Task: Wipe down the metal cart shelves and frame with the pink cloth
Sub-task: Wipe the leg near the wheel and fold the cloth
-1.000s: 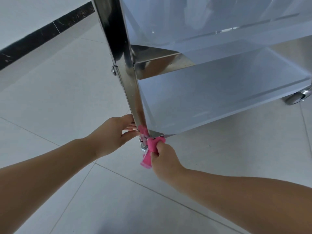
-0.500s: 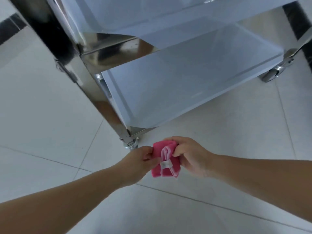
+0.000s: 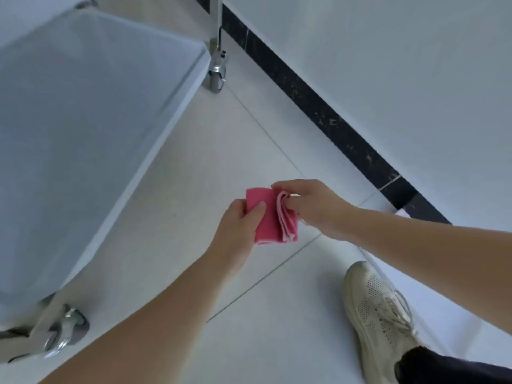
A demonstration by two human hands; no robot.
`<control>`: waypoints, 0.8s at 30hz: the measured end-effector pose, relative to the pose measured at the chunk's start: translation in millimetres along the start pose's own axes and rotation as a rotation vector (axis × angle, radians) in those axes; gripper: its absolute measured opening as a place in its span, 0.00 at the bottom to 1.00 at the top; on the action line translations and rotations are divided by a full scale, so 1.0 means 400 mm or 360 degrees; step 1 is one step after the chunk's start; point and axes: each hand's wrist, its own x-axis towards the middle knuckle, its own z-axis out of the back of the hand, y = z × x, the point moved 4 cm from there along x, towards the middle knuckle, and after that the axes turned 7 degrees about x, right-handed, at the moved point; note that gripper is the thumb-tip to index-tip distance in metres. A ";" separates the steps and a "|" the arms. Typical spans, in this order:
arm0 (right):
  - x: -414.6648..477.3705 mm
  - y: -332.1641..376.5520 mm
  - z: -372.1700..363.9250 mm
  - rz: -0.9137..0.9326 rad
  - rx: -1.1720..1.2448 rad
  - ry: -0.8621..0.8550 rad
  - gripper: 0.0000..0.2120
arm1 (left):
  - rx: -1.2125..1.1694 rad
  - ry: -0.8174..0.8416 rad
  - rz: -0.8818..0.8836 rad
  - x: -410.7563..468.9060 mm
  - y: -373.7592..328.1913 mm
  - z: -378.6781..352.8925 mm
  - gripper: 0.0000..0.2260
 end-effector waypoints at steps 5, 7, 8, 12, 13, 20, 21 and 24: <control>-0.173 -0.063 0.196 0.0562 -0.0650 -0.0620 0.17 | 0.0238 0.0334 -0.0123 0.016 -0.050 -0.212 0.10; -0.212 -0.076 0.224 0.0761 -0.0668 -0.0445 0.14 | 0.0149 0.0484 -0.0105 0.009 -0.075 -0.268 0.12; -0.217 -0.091 0.226 0.0786 -0.0621 -0.0288 0.17 | 0.0057 0.0596 -0.0096 0.006 -0.089 -0.294 0.16; -0.208 -0.177 0.266 0.0844 -0.0310 -0.0139 0.16 | -0.0141 0.0836 -0.0029 -0.001 -0.114 -0.383 0.15; -0.208 -0.202 0.286 0.0853 -0.0202 -0.0171 0.14 | -0.0065 0.0848 -0.0047 0.000 -0.109 -0.408 0.11; -0.242 -0.402 0.469 0.0745 0.0247 -0.0298 0.11 | 0.0391 0.0753 -0.0083 0.015 -0.060 -0.649 0.11; -0.248 -0.437 0.494 0.0696 0.0334 -0.0286 0.11 | 0.0397 0.0746 -0.0047 0.020 -0.045 -0.686 0.09; -0.270 -0.547 0.550 0.0451 0.0770 -0.0314 0.15 | 0.0608 0.0658 -0.0076 0.032 0.004 -0.772 0.06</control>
